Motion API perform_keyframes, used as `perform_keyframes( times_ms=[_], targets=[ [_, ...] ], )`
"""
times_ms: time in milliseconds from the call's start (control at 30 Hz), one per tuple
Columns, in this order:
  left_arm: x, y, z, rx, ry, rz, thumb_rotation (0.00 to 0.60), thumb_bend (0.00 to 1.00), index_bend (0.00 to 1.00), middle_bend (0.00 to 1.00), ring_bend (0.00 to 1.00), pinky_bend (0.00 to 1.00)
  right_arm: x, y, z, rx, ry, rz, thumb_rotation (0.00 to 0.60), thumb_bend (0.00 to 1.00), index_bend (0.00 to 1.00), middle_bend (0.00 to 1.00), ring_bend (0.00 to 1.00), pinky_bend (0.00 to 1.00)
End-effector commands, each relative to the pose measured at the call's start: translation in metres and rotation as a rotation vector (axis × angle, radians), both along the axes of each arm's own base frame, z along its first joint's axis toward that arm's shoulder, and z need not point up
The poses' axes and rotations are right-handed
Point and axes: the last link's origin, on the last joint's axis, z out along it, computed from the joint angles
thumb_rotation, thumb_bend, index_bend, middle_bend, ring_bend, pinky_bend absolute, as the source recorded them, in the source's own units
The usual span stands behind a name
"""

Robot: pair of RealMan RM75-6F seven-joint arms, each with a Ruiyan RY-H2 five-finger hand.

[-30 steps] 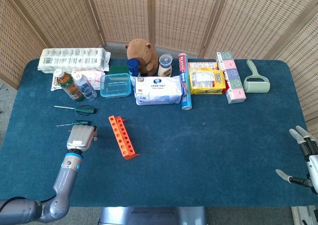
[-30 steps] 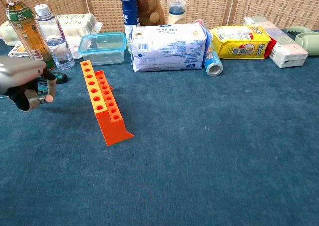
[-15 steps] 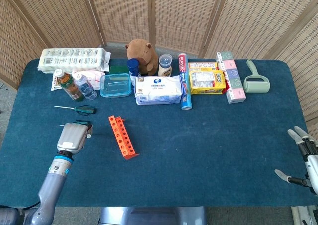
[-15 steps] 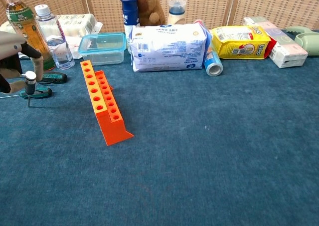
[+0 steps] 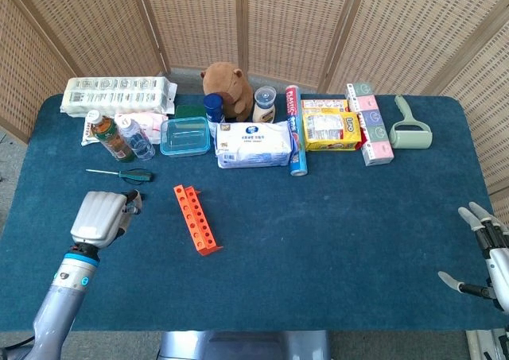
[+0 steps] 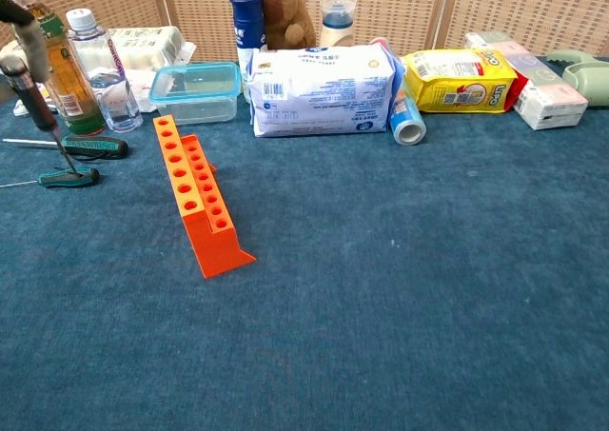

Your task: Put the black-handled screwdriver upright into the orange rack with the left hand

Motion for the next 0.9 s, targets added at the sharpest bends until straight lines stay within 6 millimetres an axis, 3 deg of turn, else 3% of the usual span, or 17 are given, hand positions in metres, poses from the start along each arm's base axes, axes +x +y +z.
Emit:
perform_keyframes(
  times_ms=[33,300,500,900],
  targets=[
    [0.005,-0.002,0.012,0.025,-0.01,-0.011,0.6,0.5,0.5,1.0,0.96,0.97,0.0,0.0,0.0,0.001,0.001,0.0,0.6,0.05,0.06,0.0,0.0,0.0],
    [0.03,-0.004,0.039,0.068,-0.091,-0.048,0.6,0.5,0.5,1.0,0.96,0.97,0.0,0.0,-0.002,0.005,0.006,-0.002,0.6,0.05,0.06,0.0,0.0,0.0],
    [0.044,0.001,0.046,0.079,-0.118,-0.076,0.6,0.5,0.5,1.0,0.96,0.97,0.0,-0.001,-0.002,0.006,0.005,-0.003,0.6,0.05,0.06,0.0,0.0,0.0],
    [0.058,0.029,0.028,0.082,-0.204,-0.066,0.6,0.5,0.5,1.0,0.96,0.97,-0.002,-0.003,0.001,0.006,-0.008,-0.008,0.6,0.05,0.06,0.0,0.0,0.0]
  ],
)
